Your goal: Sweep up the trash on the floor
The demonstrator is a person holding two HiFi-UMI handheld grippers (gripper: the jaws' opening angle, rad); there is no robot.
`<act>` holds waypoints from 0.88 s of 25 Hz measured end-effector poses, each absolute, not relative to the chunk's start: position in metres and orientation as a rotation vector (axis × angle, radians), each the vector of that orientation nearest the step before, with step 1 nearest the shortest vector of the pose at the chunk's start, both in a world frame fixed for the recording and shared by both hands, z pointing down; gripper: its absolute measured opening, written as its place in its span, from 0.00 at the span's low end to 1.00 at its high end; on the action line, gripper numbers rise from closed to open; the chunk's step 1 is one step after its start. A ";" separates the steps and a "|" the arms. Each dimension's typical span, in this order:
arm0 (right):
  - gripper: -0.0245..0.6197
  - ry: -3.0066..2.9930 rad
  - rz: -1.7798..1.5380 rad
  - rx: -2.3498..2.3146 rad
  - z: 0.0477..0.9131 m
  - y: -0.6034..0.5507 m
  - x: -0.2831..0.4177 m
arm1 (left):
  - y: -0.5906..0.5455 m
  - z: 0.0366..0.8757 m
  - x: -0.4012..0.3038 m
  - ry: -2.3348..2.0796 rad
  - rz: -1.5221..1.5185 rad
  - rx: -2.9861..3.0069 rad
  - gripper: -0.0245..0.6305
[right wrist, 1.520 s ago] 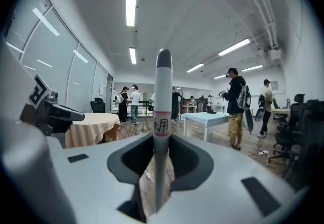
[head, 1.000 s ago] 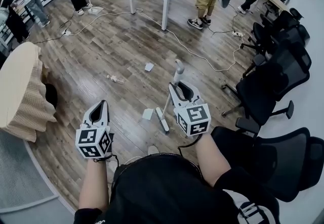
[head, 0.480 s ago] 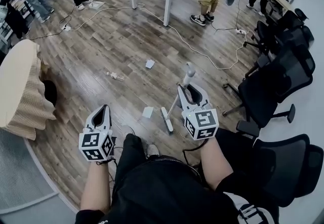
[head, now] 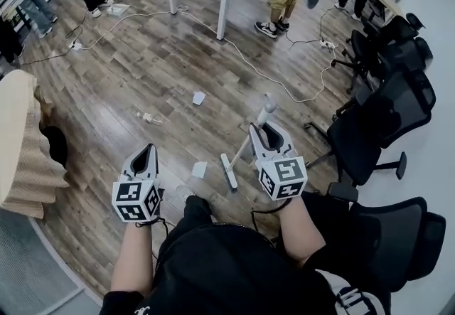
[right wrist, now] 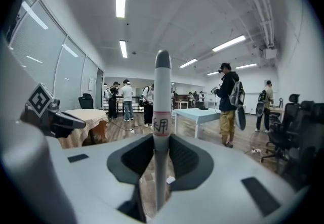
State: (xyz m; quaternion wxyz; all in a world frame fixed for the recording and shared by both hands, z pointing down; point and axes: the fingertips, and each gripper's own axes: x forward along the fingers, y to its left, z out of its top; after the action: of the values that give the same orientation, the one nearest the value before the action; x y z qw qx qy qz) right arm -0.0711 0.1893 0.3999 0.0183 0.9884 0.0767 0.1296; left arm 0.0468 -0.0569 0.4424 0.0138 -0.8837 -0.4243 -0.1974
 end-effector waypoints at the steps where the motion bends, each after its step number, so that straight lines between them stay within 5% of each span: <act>1: 0.20 0.234 0.411 3.063 0.398 0.193 -0.061 | -0.050 0.439 0.059 -1.331 -0.603 -2.755 0.03; 22: 0.20 0.045 0.493 2.902 0.383 0.220 0.143 | -0.057 0.460 0.221 -1.185 -0.695 -2.944 0.03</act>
State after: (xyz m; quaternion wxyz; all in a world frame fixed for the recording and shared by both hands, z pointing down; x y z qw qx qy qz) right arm 0.1429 0.2204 0.3831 0.0985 0.9810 0.0151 0.1667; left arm 0.2206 -0.0567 0.4600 -0.0536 -0.9048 -0.3644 -0.2137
